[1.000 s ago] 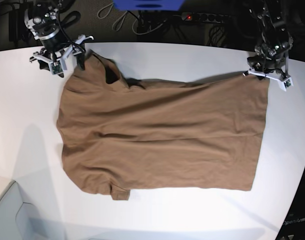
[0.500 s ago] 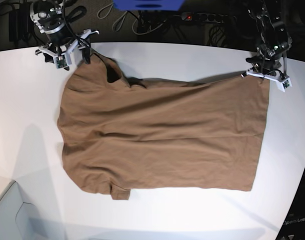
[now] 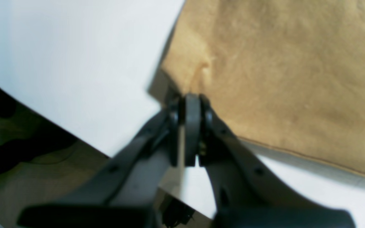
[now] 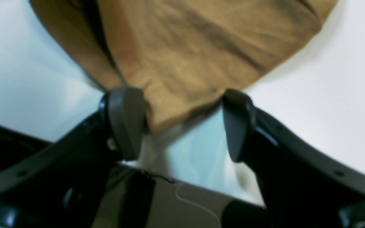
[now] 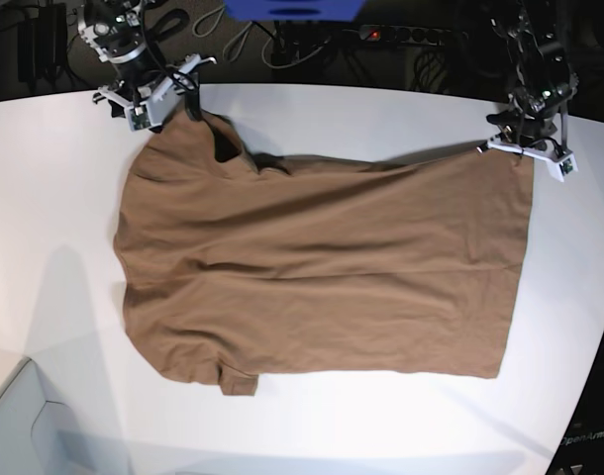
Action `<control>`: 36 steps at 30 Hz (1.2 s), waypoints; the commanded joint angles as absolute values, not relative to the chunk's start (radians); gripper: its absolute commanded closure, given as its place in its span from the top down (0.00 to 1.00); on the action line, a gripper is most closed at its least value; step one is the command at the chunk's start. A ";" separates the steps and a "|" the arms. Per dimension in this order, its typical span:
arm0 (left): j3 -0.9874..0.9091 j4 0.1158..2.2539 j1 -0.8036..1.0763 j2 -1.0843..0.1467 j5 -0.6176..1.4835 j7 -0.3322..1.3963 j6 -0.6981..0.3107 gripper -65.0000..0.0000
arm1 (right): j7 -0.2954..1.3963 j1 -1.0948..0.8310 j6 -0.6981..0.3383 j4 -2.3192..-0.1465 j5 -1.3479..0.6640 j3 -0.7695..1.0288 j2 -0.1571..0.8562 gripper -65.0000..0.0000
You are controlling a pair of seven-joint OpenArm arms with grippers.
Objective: Layout the t-shirt on the table in an organized manner, then fold the t-shirt properly
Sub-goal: 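Grasp the collar-side corners with both grippers, then pull the collar-side edge taut with both grippers, straightening the shirt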
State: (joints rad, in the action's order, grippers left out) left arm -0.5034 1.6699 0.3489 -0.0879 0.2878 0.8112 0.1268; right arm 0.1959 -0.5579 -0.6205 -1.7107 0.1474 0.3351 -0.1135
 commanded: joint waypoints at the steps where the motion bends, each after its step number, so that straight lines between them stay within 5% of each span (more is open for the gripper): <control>1: -0.506 1.670 0.361 -0.090 0.285 0.862 0.130 0.00 | 0.211 -0.564 -0.619 -1.702 0.145 0.335 -0.111 0.60; 3: -0.506 1.670 0.361 -0.090 0.285 0.862 0.130 0.00 | 0.206 -0.564 -0.621 -1.685 0.145 0.335 -0.108 0.53; 8: -0.509 1.675 0.360 -0.090 0.286 0.868 0.130 0.00 | 0.206 -0.564 -0.621 -1.701 0.145 0.343 -0.108 0.03; 9: -0.510 1.687 0.360 -0.090 0.286 0.868 0.130 0.00 | 0.206 -0.564 -0.621 -1.719 0.145 0.346 -0.110 0.00; 20: -0.510 1.873 0.358 -0.094 0.286 0.869 0.130 0.00 | 0.205 -0.572 -0.621 -1.991 0.142 0.374 -0.131 0.00; 36: -0.510 1.834 0.156 -0.096 0.278 0.869 0.131 0.00 | 0.216 -0.404 -0.621 -1.900 0.090 0.398 -0.122 0.00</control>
State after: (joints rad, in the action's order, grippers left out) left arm -0.5087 1.8229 0.1623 -0.0856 0.2825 0.8791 0.1280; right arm 0.2424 -0.4053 -0.6250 -1.8847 0.1036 0.3973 -0.1268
